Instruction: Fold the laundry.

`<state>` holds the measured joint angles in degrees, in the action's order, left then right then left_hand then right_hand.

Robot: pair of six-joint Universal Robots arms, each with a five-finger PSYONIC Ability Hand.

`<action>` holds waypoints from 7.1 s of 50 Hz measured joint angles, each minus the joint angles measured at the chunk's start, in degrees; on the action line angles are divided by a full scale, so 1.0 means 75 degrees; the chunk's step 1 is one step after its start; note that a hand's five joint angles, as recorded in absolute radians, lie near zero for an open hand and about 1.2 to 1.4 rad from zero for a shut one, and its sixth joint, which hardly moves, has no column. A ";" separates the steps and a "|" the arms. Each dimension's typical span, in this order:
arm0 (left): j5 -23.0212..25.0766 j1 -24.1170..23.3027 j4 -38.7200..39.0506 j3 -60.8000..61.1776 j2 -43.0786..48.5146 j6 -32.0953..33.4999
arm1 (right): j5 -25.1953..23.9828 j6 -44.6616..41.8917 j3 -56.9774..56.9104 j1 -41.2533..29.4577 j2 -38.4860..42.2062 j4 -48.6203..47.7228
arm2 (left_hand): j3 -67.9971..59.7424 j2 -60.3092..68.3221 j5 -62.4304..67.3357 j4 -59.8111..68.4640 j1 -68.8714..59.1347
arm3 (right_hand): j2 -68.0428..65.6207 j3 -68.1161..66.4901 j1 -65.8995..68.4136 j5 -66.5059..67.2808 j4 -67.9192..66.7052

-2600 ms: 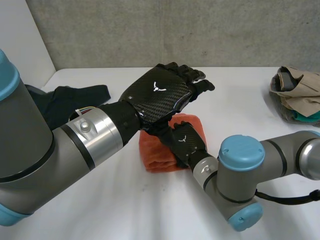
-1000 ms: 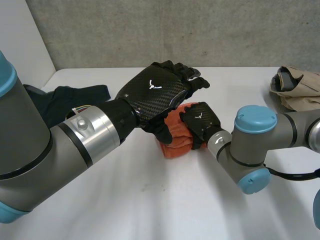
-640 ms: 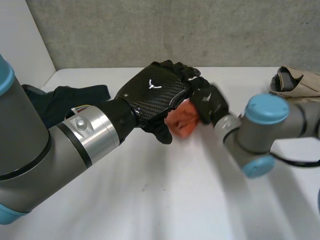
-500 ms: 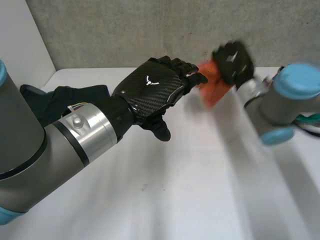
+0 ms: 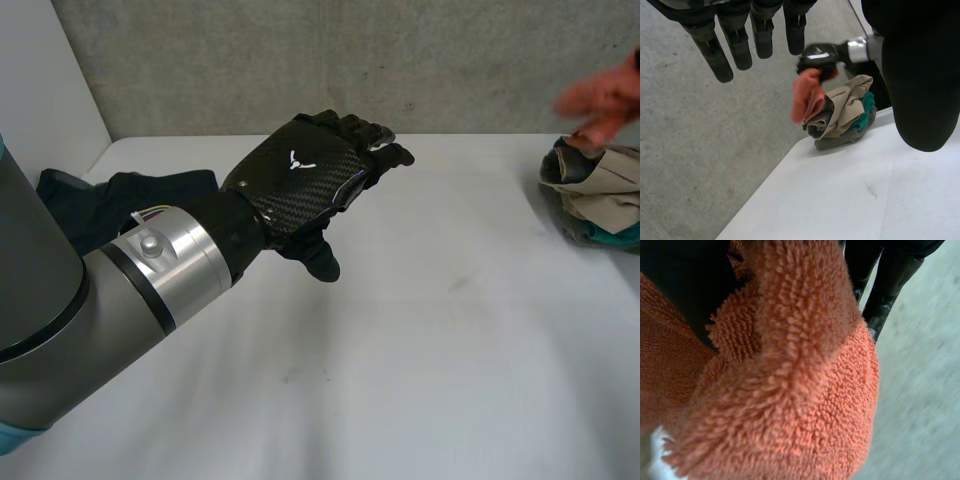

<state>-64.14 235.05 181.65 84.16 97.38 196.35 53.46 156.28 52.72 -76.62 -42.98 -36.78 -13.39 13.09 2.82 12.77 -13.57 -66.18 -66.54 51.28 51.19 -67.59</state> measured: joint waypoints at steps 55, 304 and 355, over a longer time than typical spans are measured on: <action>-0.0034 0.0042 0.0031 -0.0039 -0.0095 -0.0145 | 0.2435 -0.1913 0.1534 0.4005 -0.3831 0.5777 | 0.0000 0.0000 0.0000 0.0001 0.0001 | 0.7140 0.7257 -0.5284 -0.6316 0.7226; -0.2961 -0.0470 0.3605 -0.0174 0.1564 0.3095 | 0.2836 0.1045 0.1884 -0.5299 -0.2746 0.2099 | -0.7324 0.7404 0.7108 0.7466 -0.6948 | -0.0184 -0.0186 0.0707 0.0720 -0.0067; -0.1125 0.1708 0.2895 0.3505 0.1348 0.0260 | 0.2806 0.0077 0.6324 -0.3684 -0.3249 0.2926 | -0.2861 0.2908 0.2958 0.2975 -0.2926 | -0.0185 -0.0186 0.0707 0.0721 -0.0067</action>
<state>-72.57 247.86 203.36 110.45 107.49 198.29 74.51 156.86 100.14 -104.25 -67.35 -14.84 -34.86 34.90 25.01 35.08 -35.51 -67.56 -67.94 56.58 56.60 -68.09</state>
